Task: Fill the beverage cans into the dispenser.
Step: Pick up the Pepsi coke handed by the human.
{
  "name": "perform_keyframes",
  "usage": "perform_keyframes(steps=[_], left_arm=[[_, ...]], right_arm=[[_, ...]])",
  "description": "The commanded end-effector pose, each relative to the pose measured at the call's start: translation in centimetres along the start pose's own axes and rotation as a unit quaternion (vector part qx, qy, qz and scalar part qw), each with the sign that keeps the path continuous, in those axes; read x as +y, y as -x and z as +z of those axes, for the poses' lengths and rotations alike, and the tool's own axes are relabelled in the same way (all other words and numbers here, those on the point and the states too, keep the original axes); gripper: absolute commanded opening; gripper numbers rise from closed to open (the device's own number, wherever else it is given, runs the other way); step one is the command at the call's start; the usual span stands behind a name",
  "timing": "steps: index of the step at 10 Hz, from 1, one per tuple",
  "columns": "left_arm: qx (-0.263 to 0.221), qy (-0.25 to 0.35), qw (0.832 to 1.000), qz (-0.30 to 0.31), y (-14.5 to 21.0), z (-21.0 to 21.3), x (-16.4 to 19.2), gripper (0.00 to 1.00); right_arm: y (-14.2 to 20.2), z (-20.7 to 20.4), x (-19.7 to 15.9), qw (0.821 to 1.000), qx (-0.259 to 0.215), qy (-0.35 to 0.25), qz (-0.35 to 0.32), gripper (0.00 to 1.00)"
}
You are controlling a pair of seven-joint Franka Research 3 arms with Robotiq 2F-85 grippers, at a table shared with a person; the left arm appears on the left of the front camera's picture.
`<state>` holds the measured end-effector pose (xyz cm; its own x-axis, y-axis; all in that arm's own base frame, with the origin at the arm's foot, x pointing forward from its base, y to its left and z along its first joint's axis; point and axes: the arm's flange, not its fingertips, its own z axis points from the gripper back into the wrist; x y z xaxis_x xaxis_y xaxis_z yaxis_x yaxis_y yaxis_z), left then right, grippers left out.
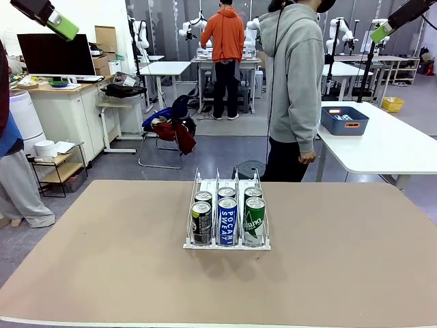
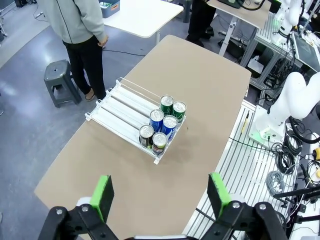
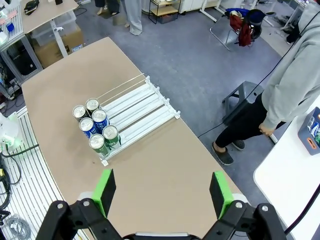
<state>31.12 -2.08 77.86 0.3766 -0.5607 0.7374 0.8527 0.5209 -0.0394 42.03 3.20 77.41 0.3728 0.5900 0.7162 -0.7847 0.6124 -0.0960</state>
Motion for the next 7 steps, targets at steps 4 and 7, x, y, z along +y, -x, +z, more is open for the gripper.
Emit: perform_keyframes(steps=[4,7], left_arm=[[0.004,0.001,1.0,0.005,0.4,-0.09,0.04,1.0],[-0.007,0.01,1.0,0.0,-0.02,0.28,-0.07,1.0]], right_arm=[[0.07,-0.07,-0.09,1.0,0.0,-0.001,0.004,1.0],[0.0,0.0,0.0,1.0,0.0,0.0,0.0,1.0]])
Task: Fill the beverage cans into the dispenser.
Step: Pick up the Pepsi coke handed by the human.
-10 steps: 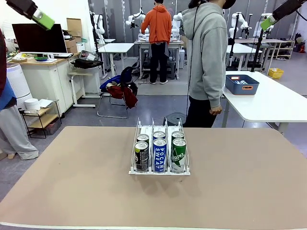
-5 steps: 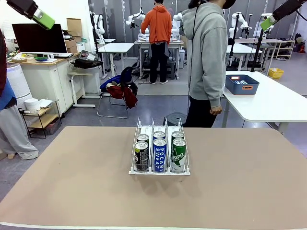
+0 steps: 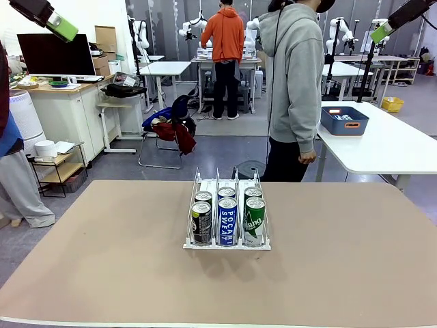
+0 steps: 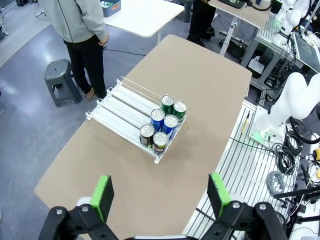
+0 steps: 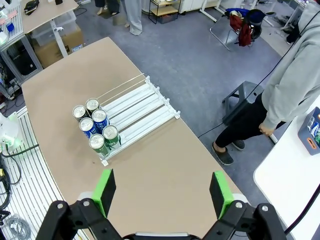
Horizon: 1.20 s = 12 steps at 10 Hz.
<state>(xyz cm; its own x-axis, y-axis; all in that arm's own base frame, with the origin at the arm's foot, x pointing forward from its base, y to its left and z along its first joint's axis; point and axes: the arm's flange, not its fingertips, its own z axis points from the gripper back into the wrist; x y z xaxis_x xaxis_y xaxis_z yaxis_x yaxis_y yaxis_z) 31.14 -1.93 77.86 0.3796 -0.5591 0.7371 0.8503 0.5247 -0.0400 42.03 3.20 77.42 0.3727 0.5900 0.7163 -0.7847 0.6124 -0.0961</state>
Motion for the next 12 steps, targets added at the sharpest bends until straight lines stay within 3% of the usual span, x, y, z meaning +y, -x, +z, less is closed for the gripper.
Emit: perform_keyframes(steps=[1,5,12], left_arm=[[-0.021,0.009,1.0,-0.001,-0.27,0.32,-0.36,1.0],[-0.037,0.007,0.999,-0.008,-0.98,0.65,-0.72,1.0],[-0.024,0.002,1.0,-0.004,-0.87,0.91,-0.59,1.0]], right_arm=[[-0.11,0.0,0.14,1.0,-0.01,0.01,-0.004,1.0],[-0.16,0.38,0.31,1.0,-0.029,0.01,0.0,1.0],[-0.36,0.58,-0.01,1.0,-0.014,0.012,0.001,1.0]])
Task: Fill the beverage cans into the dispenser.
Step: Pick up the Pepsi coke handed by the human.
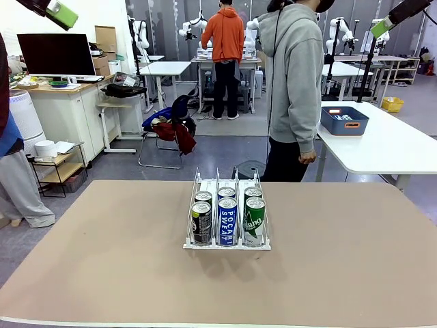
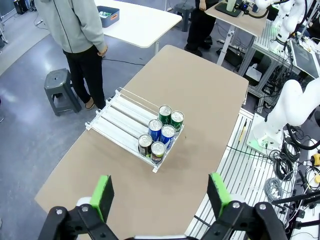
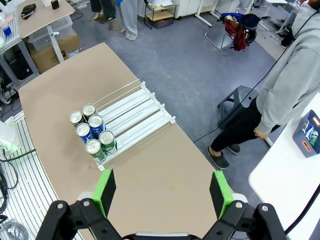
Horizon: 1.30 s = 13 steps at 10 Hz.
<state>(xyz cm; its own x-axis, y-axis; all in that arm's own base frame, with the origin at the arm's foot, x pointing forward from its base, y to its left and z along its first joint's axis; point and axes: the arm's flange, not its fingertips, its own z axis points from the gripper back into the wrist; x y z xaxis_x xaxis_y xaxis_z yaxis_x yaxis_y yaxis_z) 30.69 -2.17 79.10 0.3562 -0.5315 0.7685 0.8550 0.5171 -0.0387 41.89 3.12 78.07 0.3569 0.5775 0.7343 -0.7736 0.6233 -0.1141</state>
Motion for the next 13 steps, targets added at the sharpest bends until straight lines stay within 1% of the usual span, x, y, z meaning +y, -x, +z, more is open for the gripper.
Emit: perform_keyframes(steps=[1,13], left_arm=[[-0.001,0.0,1.0,0.0,0.0,0.06,-0.03,1.0],[-0.001,0.0,1.0,0.0,0.0,0.06,-0.03,1.0]], right_arm=[[0.01,0.02,0.0,1.0,0.0,0.0,0.0,1.0],[0.01,0.02,0.0,1.0,0.0,0.0,0.0,1.0]])
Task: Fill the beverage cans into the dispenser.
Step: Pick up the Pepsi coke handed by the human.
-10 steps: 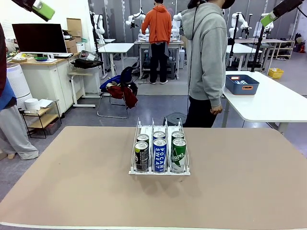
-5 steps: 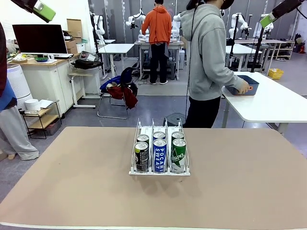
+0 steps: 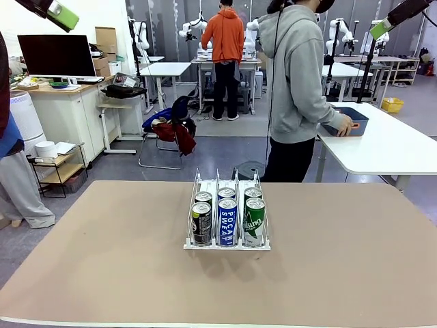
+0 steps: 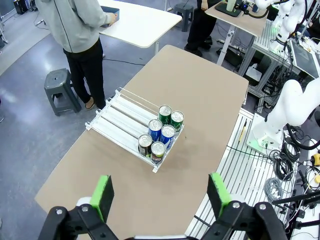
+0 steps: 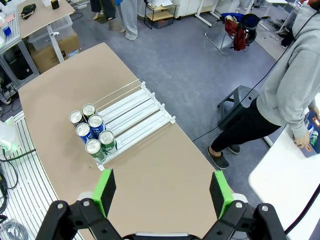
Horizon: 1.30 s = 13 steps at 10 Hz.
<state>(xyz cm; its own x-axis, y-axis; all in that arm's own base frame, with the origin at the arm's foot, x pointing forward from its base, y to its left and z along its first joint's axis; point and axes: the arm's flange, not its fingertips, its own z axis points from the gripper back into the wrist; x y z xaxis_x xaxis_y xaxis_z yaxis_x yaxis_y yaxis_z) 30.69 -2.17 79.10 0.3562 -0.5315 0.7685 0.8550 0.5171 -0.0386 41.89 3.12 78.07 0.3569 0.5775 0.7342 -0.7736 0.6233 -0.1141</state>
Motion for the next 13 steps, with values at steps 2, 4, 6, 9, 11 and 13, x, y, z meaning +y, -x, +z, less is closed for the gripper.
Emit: perform_keyframes(steps=[2,4,6,9,11,13], left_arm=[[-0.001,0.0,1.0,0.0,0.0,0.06,-0.03,1.0],[-0.001,0.0,1.0,0.0,0.0,0.06,-0.03,1.0],[-0.001,0.0,1.0,0.0,0.0,0.06,-0.03,1.0],[-0.001,0.0,1.0,0.0,0.0,0.06,-0.03,1.0],[-0.001,0.0,1.0,0.0,0.0,0.06,-0.03,1.0],[-0.001,0.0,1.0,0.0,0.0,0.06,-0.03,1.0]], right_arm=[[0.01,0.02,0.0,1.0,0.0,0.0,0.0,1.0],[0.01,0.02,0.0,1.0,0.0,0.0,0.0,1.0],[0.01,0.02,0.0,1.0,0.0,0.0,0.0,1.0],[0.01,0.02,0.0,1.0,0.0,0.0,0.0,1.0],[0.01,0.02,0.0,1.0,0.0,0.0,0.0,1.0],[0.01,0.02,0.0,1.0,0.0,0.0,0.0,1.0]])
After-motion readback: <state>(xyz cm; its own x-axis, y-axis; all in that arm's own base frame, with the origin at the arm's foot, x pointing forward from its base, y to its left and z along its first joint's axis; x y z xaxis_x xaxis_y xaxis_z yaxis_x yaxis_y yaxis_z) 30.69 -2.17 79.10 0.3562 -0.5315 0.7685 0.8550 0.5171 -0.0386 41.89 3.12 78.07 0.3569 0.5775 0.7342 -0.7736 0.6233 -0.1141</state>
